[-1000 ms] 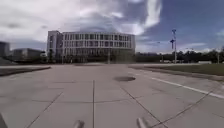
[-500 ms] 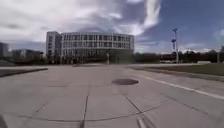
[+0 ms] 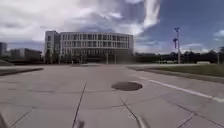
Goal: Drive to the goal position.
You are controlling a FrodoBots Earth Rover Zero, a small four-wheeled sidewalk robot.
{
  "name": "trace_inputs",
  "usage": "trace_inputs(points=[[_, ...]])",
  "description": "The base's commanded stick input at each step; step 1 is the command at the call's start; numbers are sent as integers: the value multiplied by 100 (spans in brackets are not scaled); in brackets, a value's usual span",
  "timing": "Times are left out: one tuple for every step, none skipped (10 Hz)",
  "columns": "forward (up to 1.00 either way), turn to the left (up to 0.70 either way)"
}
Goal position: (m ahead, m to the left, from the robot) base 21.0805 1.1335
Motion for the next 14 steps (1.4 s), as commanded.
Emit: trace_inputs(points=[[100, 0], [100, 0], [100, 0], [100, 0], [100, 0], [100, 0], [100, 0], [100, 0], [100, 0], [100, 0], [100, 0], [100, 0], [95, 0], [67, 0]])
